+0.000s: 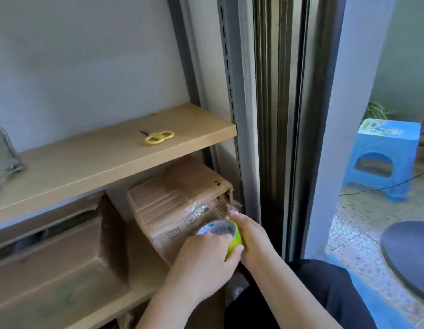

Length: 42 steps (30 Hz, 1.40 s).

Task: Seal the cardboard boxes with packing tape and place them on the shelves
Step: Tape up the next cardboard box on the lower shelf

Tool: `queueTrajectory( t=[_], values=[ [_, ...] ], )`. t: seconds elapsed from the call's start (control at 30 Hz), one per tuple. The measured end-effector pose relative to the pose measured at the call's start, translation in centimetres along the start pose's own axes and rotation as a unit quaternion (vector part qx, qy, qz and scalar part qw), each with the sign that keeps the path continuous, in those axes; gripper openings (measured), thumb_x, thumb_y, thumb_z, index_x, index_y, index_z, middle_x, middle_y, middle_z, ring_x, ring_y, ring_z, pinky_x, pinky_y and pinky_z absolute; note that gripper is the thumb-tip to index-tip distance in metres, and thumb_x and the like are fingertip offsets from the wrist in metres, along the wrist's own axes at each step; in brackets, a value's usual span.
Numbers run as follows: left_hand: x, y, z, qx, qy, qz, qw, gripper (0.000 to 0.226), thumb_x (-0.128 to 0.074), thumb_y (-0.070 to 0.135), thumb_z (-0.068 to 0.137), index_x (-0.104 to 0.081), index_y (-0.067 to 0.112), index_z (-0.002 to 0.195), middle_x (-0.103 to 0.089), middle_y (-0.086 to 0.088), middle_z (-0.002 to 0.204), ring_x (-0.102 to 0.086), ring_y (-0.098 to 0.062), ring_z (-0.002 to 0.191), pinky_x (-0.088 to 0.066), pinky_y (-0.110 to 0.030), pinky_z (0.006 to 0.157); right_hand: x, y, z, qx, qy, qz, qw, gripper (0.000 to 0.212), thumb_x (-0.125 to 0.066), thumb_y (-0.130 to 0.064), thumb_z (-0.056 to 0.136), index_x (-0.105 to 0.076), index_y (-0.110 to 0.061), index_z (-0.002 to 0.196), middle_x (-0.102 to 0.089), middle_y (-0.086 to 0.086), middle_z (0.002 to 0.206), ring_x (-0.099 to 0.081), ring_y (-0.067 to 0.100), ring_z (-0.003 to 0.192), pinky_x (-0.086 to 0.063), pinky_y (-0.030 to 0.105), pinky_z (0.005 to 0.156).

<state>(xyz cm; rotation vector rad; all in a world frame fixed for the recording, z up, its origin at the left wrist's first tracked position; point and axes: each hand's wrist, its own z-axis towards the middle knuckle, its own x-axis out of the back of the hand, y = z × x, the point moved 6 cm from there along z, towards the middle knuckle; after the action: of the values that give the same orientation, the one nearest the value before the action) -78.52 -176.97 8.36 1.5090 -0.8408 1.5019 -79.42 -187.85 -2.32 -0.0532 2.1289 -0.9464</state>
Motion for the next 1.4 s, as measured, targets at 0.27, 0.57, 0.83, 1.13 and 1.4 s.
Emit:
queueTrajectory(
  t=[0.27,0.57,0.83,1.13,1.4],
  values=[
    [-0.6,0.1,2.3,-0.007,-0.013,0.074,0.997,0.039,-0.03,0.057,0.099,-0.049,0.024,0.093,-0.064,-0.002,0.09,-0.062,-0.024,0.084,-0.041,-0.034,0.065,-0.4,-0.3,4.3,0.028,0.019,0.157,0.987,0.021,-0.055,-0.012,0.099,-0.071,-0.014,0.111,-0.074,0.008,0.097,-0.07,0.017,0.087,-0.06,0.033,0.079],
    [0.3,-0.8,4.4,-0.014,0.001,0.14,0.99,0.037,-0.028,0.052,0.101,-0.054,0.027,0.101,-0.054,0.004,0.082,-0.046,-0.016,0.068,-0.028,-0.028,0.051,-1.2,-0.6,5.2,0.11,0.067,0.123,0.984,0.021,-0.067,-0.015,0.093,-0.072,-0.01,0.112,-0.072,0.014,0.098,-0.066,0.033,0.093,-0.051,0.05,0.098],
    [0.1,-1.7,4.2,-0.009,0.002,0.132,0.991,0.034,-0.029,0.052,0.101,-0.049,0.028,0.087,-0.047,0.005,0.068,-0.041,-0.011,0.055,-0.023,-0.023,0.046,-1.3,-1.2,6.6,0.127,0.09,-0.147,0.977,0.049,-0.077,-0.056,0.075,-0.074,-0.023,0.112,-0.076,-0.003,0.098,-0.072,0.017,0.093,-0.059,0.042,0.087],
    [0.4,-3.4,3.5,0.029,0.0,0.101,0.994,0.04,-0.031,0.052,0.102,-0.034,0.025,0.072,-0.04,0.003,0.063,-0.039,-0.012,0.054,-0.022,-0.025,0.046,-3.1,-3.9,5.6,0.385,0.068,-0.537,0.748,0.037,-0.045,-0.032,0.103,-0.059,-0.02,0.135,-0.063,0.004,0.116,-0.061,0.015,0.096,-0.045,0.02,0.078],
    [-0.9,-4.0,3.1,0.024,-0.051,0.019,0.998,0.032,-0.037,0.049,0.101,-0.041,0.022,0.084,-0.046,0.005,0.072,-0.047,-0.019,0.064,-0.031,-0.033,0.053,-4.9,-4.9,7.5,0.299,-0.13,-0.534,0.78,0.041,-0.054,-0.023,0.101,-0.051,-0.027,0.142,-0.06,-0.013,0.123,-0.054,0.008,0.121,-0.038,0.012,0.096]
  ],
)
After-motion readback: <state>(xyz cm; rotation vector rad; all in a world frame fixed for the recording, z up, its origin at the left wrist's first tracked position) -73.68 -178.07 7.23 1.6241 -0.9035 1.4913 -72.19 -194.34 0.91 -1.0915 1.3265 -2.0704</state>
